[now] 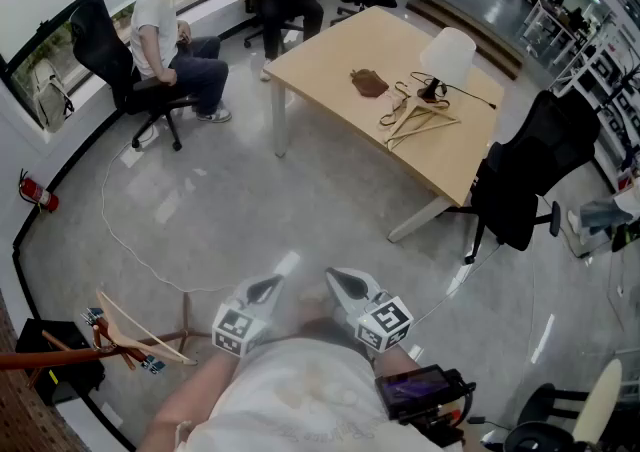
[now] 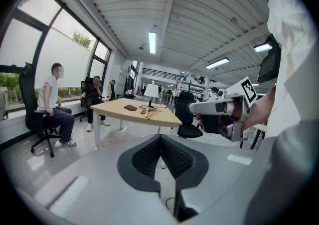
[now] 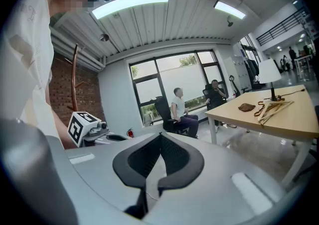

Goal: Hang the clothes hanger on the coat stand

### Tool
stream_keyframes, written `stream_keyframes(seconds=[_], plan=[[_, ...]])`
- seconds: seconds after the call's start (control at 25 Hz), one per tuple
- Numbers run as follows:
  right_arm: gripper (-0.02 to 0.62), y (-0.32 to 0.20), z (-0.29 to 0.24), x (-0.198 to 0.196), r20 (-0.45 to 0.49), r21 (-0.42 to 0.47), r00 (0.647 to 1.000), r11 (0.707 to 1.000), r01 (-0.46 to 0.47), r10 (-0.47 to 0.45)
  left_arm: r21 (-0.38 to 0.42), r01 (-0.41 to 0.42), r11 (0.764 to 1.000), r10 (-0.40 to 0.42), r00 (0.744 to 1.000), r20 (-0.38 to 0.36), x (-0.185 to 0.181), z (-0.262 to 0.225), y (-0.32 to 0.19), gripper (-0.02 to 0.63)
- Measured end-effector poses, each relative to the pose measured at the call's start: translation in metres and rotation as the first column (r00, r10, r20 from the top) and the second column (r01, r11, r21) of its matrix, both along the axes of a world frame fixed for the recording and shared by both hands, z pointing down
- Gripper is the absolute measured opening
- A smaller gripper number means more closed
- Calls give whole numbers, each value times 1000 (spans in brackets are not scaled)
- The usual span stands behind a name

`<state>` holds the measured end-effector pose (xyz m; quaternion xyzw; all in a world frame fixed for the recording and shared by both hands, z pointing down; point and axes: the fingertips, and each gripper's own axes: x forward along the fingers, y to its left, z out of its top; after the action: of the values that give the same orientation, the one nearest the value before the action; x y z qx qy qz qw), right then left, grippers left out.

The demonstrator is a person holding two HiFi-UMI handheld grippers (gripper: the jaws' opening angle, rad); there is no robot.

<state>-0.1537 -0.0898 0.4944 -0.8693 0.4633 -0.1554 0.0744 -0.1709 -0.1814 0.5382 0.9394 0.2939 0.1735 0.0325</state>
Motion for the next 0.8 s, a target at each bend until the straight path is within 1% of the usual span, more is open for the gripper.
stream_keyframes(seconds=[0.12, 0.24, 0.32, 0.44, 0.56, 0.8], plan=[[14, 11, -1, 0, -4, 10, 1000, 1000, -14, 14, 13, -20, 1000, 20, 1000, -3, -1, -2, 11, 2], [14, 19, -1, 2, -1, 23, 1000, 1000, -18, 18, 23, -21, 1000, 21, 1000, -1, -1, -4, 18, 2], [14, 19, -5, 4, -10, 46, 1000, 999, -7, 8, 34, -21, 999, 21, 1000, 1, -3, -6, 18, 2], [14, 14, -16, 4, -48, 73, 999, 997, 26, -22, 51, -28, 998, 27, 1000, 9, -6, -3, 16, 2], [20, 11, -17, 1, -62, 78, 998, 996, 33, -29, 54, -26, 998, 26, 1000, 9, -7, -1, 14, 2], [18, 14, -13, -2, -52, 61, 999, 998, 11, -8, 40, -30, 999, 30, 1000, 1, -9, -2, 16, 2]])
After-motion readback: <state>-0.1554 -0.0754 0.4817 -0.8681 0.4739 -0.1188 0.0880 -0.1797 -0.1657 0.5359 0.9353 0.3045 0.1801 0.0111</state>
